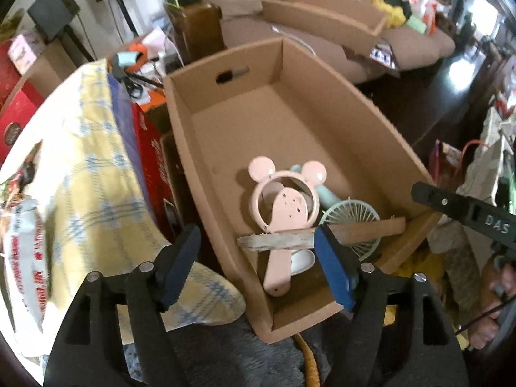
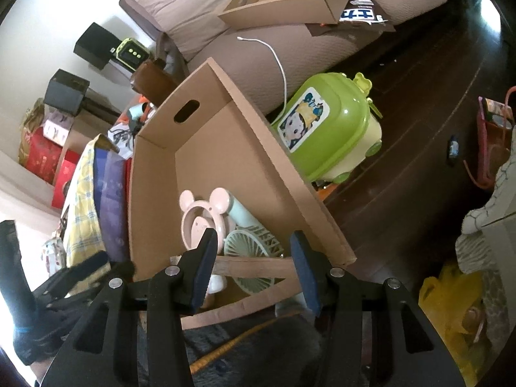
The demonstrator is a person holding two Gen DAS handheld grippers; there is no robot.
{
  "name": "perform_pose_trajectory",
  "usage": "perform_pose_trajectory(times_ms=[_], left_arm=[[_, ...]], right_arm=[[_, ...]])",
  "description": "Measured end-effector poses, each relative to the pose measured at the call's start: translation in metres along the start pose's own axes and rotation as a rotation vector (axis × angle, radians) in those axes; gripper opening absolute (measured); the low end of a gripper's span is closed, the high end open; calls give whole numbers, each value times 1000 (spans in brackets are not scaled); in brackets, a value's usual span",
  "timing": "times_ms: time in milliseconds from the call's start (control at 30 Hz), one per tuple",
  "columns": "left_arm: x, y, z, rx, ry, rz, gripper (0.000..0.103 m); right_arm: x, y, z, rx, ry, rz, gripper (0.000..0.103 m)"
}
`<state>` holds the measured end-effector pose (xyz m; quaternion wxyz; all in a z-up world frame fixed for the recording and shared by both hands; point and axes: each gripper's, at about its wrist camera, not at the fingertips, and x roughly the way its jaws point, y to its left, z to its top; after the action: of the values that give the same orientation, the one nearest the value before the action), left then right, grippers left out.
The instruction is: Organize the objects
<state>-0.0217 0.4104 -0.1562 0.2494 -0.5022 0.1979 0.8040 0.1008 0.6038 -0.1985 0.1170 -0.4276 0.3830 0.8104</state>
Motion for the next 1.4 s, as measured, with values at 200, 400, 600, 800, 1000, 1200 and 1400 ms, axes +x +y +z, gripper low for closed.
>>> perform_pose_trajectory(times_ms=[200,400,600,800,1000,1200,1400], left_arm=[[-21,20,0,-46,-37,-5,70],[-39,49,0,-110,-65,-11,70],[-63,82,1,-153,-107,-17,70],[-83,123,-2,-171,-171,80,70],[-103,164,-9,-226,-205,125,70],[-128,192,-17,-271,-247,134,70],[-172,216,-33,-287,-318,174,70]], right_arm=[[2,2,-1,-4,1,-10,49],[8,8,-3,-34,11,-28,49],[1,17,-3,-42,-17,-2,49],[-27,65,-2,-96,-79,98,49],[-48,138,-14,-277,-75,168,49],[-62,203,-31,-424,-67,193,49],[-76,251,-52,-513,-70,215,49]])
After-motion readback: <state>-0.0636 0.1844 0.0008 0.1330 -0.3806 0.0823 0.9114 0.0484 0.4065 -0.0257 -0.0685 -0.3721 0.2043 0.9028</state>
